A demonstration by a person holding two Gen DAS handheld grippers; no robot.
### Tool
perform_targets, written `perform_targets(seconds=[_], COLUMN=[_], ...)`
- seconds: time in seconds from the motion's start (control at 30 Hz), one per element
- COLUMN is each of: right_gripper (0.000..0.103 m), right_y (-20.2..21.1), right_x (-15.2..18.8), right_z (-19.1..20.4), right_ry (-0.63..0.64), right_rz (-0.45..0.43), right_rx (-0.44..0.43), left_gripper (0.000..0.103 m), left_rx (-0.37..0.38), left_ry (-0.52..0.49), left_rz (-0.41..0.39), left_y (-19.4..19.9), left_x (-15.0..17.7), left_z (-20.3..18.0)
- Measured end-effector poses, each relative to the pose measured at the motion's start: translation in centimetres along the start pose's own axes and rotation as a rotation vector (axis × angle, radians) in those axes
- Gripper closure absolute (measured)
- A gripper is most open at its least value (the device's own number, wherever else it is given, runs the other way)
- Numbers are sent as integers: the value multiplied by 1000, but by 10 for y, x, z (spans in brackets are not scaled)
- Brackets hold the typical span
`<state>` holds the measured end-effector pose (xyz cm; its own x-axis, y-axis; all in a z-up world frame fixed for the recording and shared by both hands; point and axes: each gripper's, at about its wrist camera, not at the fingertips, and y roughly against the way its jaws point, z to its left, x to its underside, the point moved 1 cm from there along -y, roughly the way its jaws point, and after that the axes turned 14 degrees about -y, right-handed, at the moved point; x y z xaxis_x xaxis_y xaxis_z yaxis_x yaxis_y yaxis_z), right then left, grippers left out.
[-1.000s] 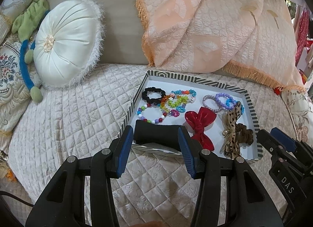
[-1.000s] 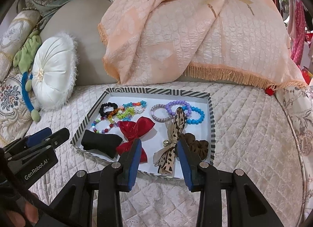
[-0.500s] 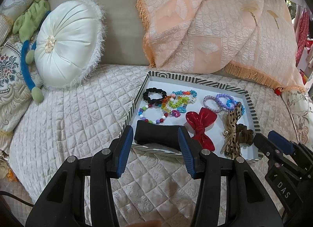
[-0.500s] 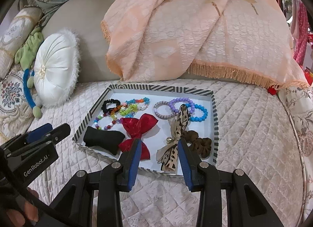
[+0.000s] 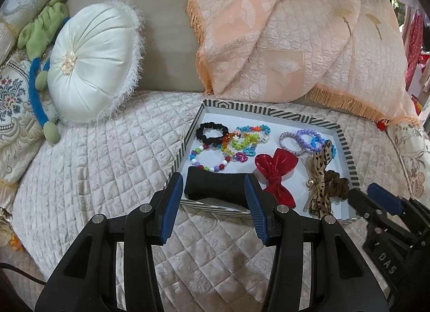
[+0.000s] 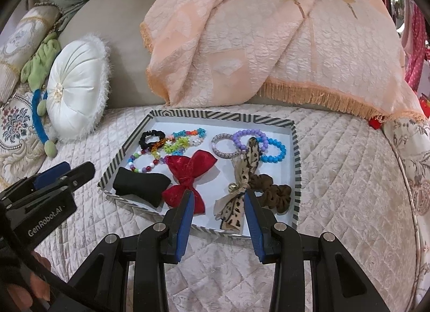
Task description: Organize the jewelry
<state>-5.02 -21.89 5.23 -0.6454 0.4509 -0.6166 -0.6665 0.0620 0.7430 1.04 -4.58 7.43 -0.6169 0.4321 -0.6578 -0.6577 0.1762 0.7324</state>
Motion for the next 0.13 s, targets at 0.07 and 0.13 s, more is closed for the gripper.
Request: perform_targets(seconds=[0.07,0.13], right_gripper=[67,67], right_y=[-1,-2], right_x=[0,-2], right_z=[-11,-24], right_ry=[-10,-25], right_rz=[0,-5], right_rx=[14,27], left_gripper=[56,56], left_rx=[-5,-12], left_ry=[-4,-6], left_rz=[-6,-7], left_y=[0,0], left_x=[0,0], left_z=[-1,-1])
